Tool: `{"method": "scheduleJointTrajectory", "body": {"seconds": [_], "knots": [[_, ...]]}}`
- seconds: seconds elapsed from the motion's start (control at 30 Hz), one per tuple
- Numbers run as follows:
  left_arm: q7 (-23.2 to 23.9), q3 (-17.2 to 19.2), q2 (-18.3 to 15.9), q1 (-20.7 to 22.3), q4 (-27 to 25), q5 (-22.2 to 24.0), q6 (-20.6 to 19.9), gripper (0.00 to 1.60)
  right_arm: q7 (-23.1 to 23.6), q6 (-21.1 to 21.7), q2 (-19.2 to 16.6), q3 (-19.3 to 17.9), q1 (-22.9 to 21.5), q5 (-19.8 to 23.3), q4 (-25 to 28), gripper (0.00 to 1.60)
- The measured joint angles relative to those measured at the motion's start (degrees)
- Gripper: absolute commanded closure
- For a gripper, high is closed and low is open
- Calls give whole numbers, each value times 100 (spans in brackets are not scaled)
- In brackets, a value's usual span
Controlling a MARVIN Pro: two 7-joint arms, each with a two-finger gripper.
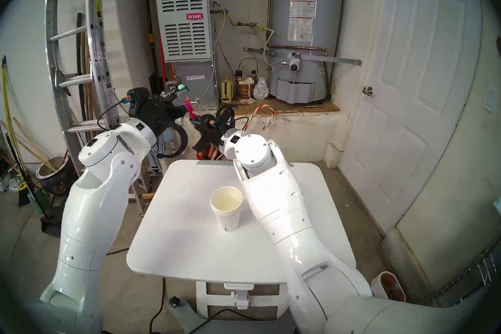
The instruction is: Switch the marker to another color
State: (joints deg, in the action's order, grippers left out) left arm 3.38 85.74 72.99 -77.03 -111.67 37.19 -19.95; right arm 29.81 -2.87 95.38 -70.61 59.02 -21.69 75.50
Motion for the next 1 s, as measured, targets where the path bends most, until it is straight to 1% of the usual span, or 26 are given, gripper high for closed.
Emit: {"method": "scheduleJointTrajectory", "body": {"seconds": [0.5,1.0], "knots": [[44,20,51,2,15,-48,2,160,47,51,-4,1,60,-6,124,160],[80,58,96,0,12,-98,3,160,51,53,-9,2,91,-13,121,160]]}}
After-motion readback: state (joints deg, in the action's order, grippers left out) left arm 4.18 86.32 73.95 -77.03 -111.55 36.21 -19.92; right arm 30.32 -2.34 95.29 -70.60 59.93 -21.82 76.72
